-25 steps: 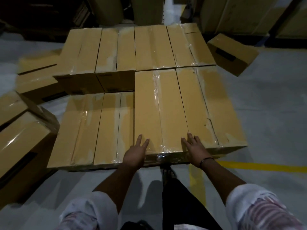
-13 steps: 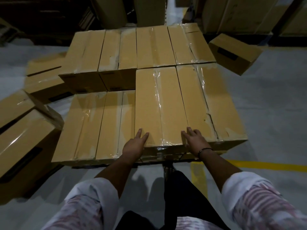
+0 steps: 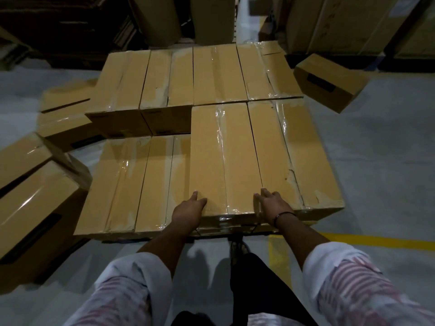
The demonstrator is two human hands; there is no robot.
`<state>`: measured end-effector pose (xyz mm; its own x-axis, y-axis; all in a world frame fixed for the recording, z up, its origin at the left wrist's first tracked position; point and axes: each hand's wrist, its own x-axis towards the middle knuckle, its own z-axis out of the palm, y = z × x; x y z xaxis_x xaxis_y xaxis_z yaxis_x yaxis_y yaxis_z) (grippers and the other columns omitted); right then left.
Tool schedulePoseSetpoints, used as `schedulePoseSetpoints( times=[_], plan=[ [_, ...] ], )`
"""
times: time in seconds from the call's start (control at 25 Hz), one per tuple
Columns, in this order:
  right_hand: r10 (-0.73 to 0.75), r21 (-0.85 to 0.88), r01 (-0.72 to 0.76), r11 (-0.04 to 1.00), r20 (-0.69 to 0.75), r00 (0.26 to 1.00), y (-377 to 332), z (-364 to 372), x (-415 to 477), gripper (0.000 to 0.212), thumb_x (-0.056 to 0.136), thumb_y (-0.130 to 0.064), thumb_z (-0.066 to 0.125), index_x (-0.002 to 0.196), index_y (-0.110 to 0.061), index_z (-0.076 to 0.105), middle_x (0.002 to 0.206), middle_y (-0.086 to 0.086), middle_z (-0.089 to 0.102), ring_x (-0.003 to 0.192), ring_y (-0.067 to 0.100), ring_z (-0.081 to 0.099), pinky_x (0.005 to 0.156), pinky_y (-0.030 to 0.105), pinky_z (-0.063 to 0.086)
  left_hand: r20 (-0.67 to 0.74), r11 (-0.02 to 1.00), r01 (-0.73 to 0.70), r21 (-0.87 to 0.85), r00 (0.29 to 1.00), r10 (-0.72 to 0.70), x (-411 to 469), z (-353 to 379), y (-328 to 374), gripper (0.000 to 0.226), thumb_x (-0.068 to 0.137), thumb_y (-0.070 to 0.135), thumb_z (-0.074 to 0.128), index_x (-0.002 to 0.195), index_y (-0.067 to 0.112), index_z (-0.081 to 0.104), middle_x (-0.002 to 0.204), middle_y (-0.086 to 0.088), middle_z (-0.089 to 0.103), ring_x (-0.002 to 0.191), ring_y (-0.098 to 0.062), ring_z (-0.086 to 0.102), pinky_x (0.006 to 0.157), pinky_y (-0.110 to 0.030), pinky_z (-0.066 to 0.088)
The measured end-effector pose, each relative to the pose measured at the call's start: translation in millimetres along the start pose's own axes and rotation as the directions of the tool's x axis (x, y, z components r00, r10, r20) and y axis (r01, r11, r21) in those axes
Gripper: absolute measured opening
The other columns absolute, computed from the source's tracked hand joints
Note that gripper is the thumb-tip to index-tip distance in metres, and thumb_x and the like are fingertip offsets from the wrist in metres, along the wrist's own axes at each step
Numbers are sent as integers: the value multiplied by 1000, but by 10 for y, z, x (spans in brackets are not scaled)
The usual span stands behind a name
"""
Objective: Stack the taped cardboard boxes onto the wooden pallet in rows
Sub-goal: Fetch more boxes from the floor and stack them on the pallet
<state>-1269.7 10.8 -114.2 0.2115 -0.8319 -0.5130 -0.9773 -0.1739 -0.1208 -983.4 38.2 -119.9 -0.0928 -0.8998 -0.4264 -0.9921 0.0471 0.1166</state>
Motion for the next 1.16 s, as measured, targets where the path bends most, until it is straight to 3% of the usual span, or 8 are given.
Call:
schedulePoseSetpoints(
  times=[0.2,0.36,0.52,0.72,0.96,1.16],
  plan=[
    [80,291,-50,955,-93,992,-352,-393,-534,53,99,-30,58,150,-20,44,162,8,29,141,31,37,114,42,37,-190,995,-58,-77,981,43,-639,-560,199,56,99,27,63,152,28,45,166,-6,32,127,-28,58,98,-41,55],
    [53,360,28,933,-214,975,-735,-515,-1072,44,99,-32,60,139,-15,57,152,8,44,135,29,44,113,39,39,-264,983,-83,-165,964,37,-1339,-843,277,53,98,30,64,149,28,50,161,-2,41,132,-25,55,107,-40,48],
    [6,407,112,906,-278,961,-1114,-474,-1487,36,96,-32,64,128,-13,64,135,6,56,123,26,53,106,38,44,-328,956,-130,-263,944,38,-1996,-792,127,41,97,27,63,138,24,60,146,-1,58,121,-23,61,102,-42,51],
    [-54,412,185,892,-309,950,-1629,-506,-1798,31,96,-32,64,123,-18,65,126,2,60,115,20,56,100,35,48,-365,939,-79,-334,929,-52,-2535,-697,-152,33,95,28,63,127,22,67,126,2,68,108,-21,65,90,-34,53],
    [-231,345,354,869,-351,907,-2423,-714,-1778,34,97,-32,61,128,-19,64,134,0,58,122,18,52,103,34,45,-461,900,3,-436,858,-226,-2892,-829,-559,34,94,31,66,128,25,70,124,7,72,110,-13,67,95,-26,49],
    [-364,287,459,841,-329,871,-3097,-684,-1650,36,99,-39,60,131,-23,62,136,-2,58,128,19,49,106,34,42,-378,843,142,-518,846,-375,-3127,-735,-1147,33,98,37,61,128,27,68,118,5,74,105,-15,68,87,-30,54]
  ],
)
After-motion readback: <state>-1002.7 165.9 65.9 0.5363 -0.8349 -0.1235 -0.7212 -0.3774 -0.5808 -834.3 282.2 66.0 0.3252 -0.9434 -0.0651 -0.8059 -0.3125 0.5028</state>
